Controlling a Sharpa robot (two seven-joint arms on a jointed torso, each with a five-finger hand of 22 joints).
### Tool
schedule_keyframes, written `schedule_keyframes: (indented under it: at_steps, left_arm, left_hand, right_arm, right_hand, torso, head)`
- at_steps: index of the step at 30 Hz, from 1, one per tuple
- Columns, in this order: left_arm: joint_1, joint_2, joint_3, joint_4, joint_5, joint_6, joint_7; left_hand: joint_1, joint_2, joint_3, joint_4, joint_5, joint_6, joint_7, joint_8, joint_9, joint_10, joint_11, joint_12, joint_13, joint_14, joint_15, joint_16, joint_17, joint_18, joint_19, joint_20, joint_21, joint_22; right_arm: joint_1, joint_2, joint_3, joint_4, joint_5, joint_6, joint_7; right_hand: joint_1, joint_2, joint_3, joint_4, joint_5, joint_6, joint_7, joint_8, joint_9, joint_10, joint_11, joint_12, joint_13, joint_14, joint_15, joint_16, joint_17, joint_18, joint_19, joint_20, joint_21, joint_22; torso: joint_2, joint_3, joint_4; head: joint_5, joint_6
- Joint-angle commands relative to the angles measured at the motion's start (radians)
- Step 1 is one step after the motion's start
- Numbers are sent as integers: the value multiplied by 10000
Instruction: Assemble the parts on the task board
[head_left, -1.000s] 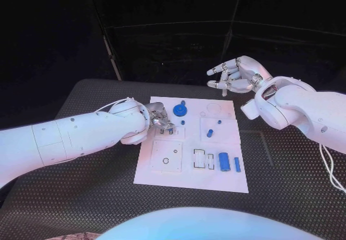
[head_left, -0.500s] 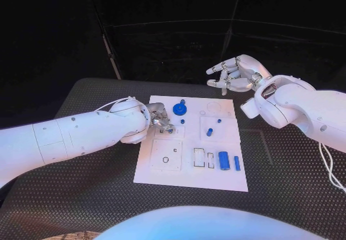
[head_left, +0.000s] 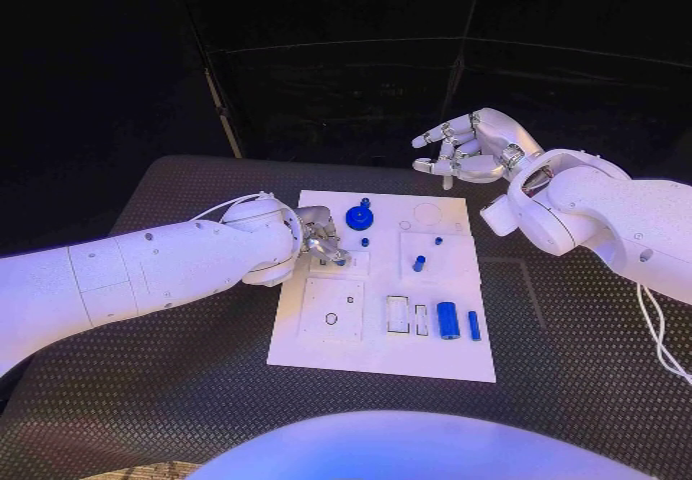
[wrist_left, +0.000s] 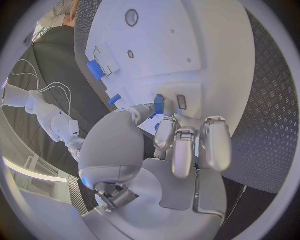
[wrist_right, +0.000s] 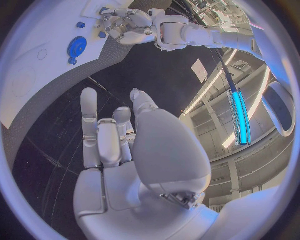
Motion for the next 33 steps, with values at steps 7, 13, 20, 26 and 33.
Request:
schedule_keyframes:
  at_steps: [7,13,20,26,33]
  left_arm:
    - [-9,8,-24,3,-68,383,-27]
    - [-10,9,-27,4,-68,473,-29]
    - [-11,47,-28,-36,-68,521,-23]
    - [-11,97,-28,-112,-68,523,-19]
    - [-10,166,-29,-176,-68,554,-18]
  left_hand:
    - [-52,64,1457,-1536,50,-6,-71,55,3,58,7,58,13,1038,40,31,2634,-101,50,-13,-9,198]
    - [-88,54,1369,-1545,35,13,-91,73,23,87,-4,89,45,1038,36,31,2634,-102,51,-15,-9,204]
    - [-225,33,1100,-1506,29,97,-162,124,66,116,-50,105,55,1038,6,31,2634,-102,55,-34,-16,213]
    - [-462,23,758,-1333,27,186,-245,179,102,141,-112,138,90,1038,-43,31,2634,-105,66,-75,-20,231]
    - [-643,48,359,-1125,16,285,-303,238,132,175,-160,199,156,1038,-85,31,2634,-114,96,-119,-9,272]
  right_arm:
    - [18,22,6,-3,-28,71,95]
    - [18,27,6,-7,-28,78,96]
    - [17,25,6,-2,-28,83,93]
    - [17,26,6,2,-28,79,99]
    - [17,27,5,2,-28,76,97]
  right_hand:
    - [-29,33,6,-42,22,-42,-11,61,-12,-66,26,-58,-9,60,-73,-34,-7,182,-75,13,-44,-8]
    - [-29,33,6,-42,22,-42,-11,61,-12,-66,26,-58,-9,60,-73,-34,-7,182,-75,13,-44,-8]
    - [-29,33,6,-42,22,-42,-11,61,-12,-66,26,-58,-9,60,-73,-34,-7,182,-75,13,-44,-8]
    - [-29,33,6,-42,22,-42,-11,61,-12,-66,26,-58,-9,60,-73,-34,-7,182,-75,13,-44,-8]
    - [-29,33,6,-42,22,-42,-11,61,-12,-66,26,-58,-9,60,-73,-34,-7,182,-75,13,-44,-8]
  torso:
    - [-2,4,9]
    - [-3,1,-1]
    - [-3,7,-2]
    - [-8,7,4]
    - [-3,11,-3]
  head:
    - [-7,-48]
    - [-10,-63]
    - [-24,-74]
    - [-35,-80]
    - [-34,-83]
